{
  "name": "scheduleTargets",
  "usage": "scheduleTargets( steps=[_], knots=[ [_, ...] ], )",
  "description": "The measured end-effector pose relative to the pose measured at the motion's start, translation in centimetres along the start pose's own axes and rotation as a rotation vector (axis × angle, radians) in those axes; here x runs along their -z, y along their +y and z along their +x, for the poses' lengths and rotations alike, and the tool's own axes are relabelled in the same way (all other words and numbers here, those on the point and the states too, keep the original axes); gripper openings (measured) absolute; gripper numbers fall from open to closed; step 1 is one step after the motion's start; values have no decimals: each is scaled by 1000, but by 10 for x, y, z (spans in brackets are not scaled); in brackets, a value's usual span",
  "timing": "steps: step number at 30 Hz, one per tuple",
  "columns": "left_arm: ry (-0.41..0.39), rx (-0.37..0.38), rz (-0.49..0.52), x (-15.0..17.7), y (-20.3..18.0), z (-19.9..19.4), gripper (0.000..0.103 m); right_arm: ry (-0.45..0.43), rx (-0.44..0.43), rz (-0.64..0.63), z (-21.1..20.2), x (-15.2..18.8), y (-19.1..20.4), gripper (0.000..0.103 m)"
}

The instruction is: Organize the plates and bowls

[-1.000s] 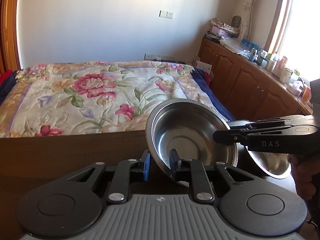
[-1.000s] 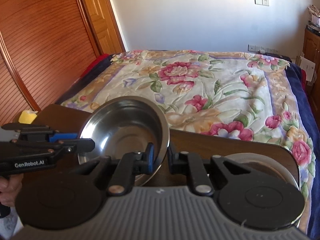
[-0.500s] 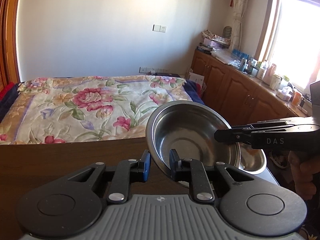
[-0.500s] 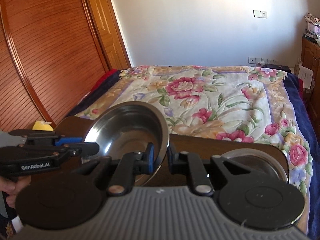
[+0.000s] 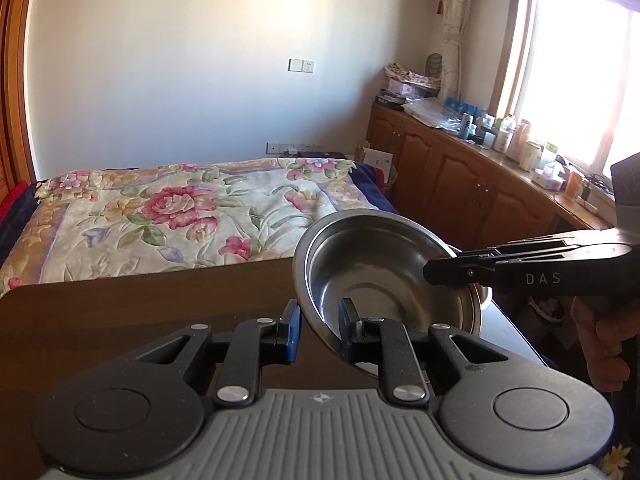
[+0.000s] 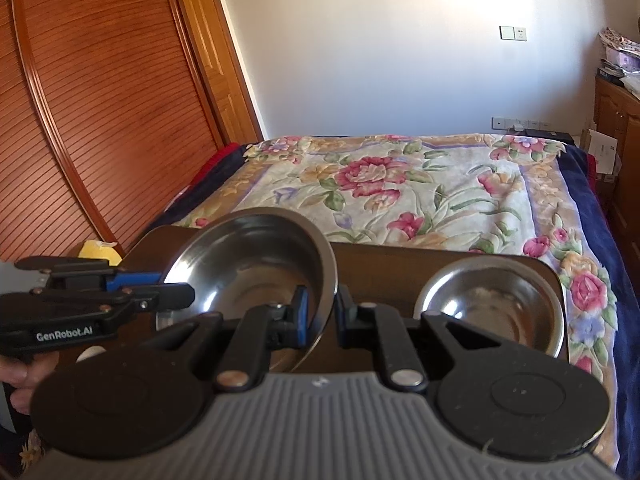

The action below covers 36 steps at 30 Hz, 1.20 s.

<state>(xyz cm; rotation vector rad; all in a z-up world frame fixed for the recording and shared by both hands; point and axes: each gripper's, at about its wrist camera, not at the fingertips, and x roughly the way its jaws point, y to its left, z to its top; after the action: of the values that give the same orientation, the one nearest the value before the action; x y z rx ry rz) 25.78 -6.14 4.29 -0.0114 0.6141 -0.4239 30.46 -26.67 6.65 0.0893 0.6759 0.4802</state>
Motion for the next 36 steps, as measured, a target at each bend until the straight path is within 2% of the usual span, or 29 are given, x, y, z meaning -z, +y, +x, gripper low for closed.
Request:
scheduleTargets(
  steps=[9, 23, 36],
  knots=[
    [-8, 28, 6, 20, -10, -28, 22, -15, 2, 5, -22, 15, 10, 11],
    [-19, 67, 16, 51, -28, -61, 22, -41, 24, -18, -57, 44, 27, 10],
    [24, 90, -5, 91, -37, -63, 22, -13, 27, 4, -60, 85, 23, 11]
  ],
)
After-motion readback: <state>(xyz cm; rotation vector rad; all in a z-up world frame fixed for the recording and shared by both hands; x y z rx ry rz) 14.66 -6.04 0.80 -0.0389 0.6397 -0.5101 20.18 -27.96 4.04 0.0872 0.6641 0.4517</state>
